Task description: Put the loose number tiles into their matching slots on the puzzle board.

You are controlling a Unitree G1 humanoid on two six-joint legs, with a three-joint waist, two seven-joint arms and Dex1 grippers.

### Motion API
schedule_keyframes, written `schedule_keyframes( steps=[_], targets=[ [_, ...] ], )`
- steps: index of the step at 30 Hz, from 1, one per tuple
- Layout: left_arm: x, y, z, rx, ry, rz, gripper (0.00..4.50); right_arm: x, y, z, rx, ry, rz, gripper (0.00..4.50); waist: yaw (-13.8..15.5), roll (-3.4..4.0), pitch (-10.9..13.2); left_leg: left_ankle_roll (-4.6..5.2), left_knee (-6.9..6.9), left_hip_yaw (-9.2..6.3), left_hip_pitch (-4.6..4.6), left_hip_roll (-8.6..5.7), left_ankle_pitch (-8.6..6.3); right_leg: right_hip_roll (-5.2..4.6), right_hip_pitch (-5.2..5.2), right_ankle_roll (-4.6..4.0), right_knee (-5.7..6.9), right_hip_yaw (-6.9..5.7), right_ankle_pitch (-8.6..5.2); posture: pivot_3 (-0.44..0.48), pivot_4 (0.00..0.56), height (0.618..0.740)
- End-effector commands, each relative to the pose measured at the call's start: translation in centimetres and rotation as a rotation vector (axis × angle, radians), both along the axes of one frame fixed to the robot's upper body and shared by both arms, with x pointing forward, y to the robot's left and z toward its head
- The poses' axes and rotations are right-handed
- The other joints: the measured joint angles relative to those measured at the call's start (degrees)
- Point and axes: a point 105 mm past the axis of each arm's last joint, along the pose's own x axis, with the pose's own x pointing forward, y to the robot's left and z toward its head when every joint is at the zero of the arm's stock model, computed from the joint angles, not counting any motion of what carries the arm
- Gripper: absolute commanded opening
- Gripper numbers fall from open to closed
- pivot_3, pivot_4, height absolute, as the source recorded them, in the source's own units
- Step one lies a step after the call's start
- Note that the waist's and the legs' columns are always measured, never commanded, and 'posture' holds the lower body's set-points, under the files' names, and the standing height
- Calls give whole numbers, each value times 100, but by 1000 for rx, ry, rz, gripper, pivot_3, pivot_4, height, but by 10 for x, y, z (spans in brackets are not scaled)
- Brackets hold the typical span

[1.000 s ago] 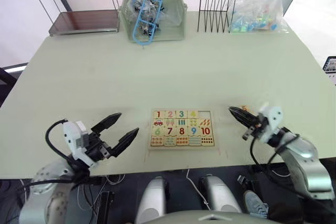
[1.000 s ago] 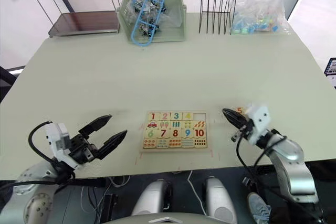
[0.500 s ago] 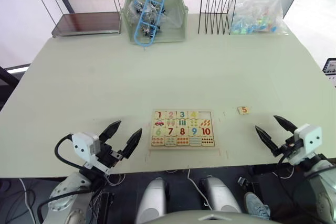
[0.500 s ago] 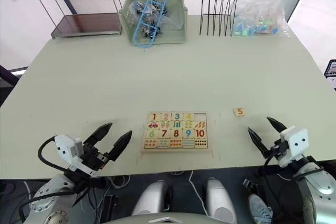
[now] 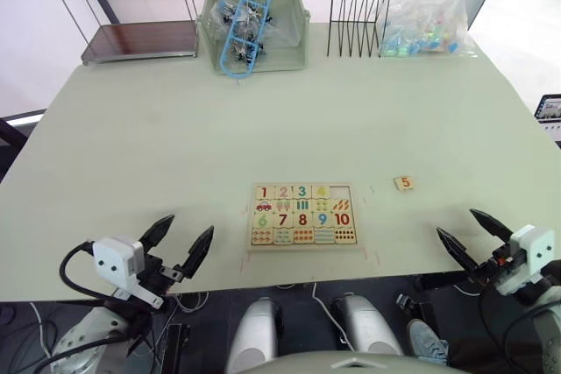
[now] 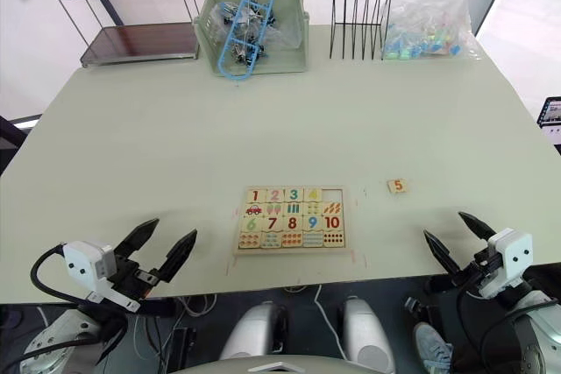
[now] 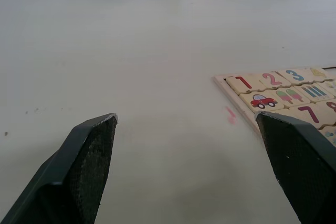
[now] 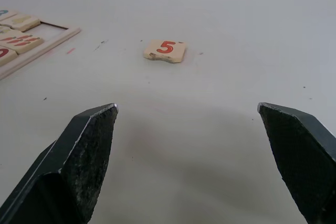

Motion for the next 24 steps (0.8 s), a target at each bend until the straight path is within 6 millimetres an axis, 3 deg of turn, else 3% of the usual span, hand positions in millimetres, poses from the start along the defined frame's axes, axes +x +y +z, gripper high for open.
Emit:
schedule_keyframes(
  steps=[1, 9, 24],
  targets=[
    [-4, 7, 4, 19, -16, 10, 4500, -1, -2, 8, -8, -39, 12, 4484, 5, 0, 0, 0, 0, 0, 0, 0, 0, 0, 0, 0, 0, 0, 0, 0, 150, 740],
    [3, 4, 1, -1, -24, 21, 4500, 6, 4, 1, -13, -41, 63, 4484, 8, -1, -1, 0, 0, 4, 0, -1, 0, 0, 0, 0, 0, 0, 0, 0, 150, 740],
    [9, 12, 1, 6, -58, 41, 4500, 21, 14, 15, -22, -70, 96, 4484, 13, -1, -2, 0, 1, 6, -1, -2, 0, -1, 1, 0, 0, 0, 1, 0, 150, 740]
  ],
)
